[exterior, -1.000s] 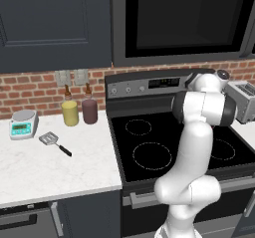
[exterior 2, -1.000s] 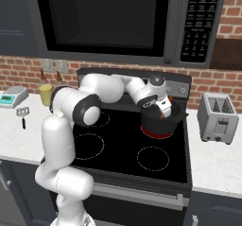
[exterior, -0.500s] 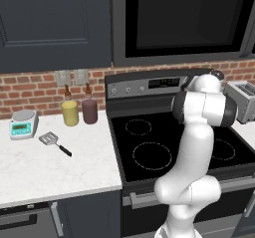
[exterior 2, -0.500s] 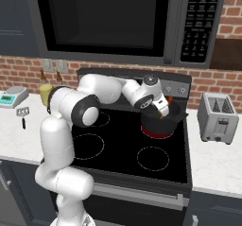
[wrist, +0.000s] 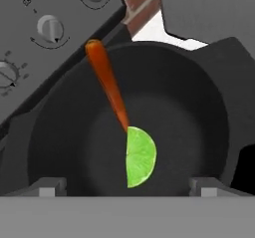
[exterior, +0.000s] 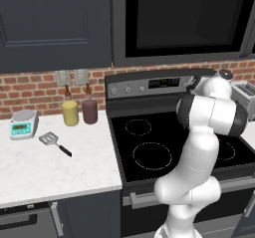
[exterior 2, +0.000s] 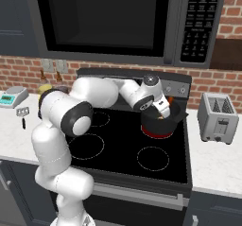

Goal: Put the carrot and lemon wedge in the pot. Retrieve the spatula and lightly stir the vegetables in the pot.

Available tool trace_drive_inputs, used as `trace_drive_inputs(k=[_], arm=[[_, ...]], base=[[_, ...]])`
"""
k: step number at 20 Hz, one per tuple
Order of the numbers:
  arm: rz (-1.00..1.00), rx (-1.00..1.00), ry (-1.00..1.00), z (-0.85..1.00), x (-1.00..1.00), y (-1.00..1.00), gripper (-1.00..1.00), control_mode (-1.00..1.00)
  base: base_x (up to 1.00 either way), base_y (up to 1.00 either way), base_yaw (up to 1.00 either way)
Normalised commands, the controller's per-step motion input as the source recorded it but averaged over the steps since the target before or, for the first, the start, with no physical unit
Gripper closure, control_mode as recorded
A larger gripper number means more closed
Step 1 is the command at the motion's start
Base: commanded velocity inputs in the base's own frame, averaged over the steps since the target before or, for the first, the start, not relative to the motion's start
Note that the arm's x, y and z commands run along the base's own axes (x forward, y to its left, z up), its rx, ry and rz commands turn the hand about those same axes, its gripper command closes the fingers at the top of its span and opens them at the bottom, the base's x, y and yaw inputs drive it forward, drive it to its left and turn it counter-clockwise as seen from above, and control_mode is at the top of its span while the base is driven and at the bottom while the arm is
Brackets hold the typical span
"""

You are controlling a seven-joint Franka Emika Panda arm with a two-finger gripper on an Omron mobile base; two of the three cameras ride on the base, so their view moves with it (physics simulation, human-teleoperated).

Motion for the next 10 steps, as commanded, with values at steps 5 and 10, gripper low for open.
trace_drive_inputs(k=[5,10], arm=[[0.05,0.00,-0.04,0.52,-0.96,0.22,-1.00,-1.00],[0.07,-0.01,-0.02,0.54,-0.98,0.58,-1.00,-1.00]], base=[[0.00,0.00,0.00],[0.00,0.00,0.00]])
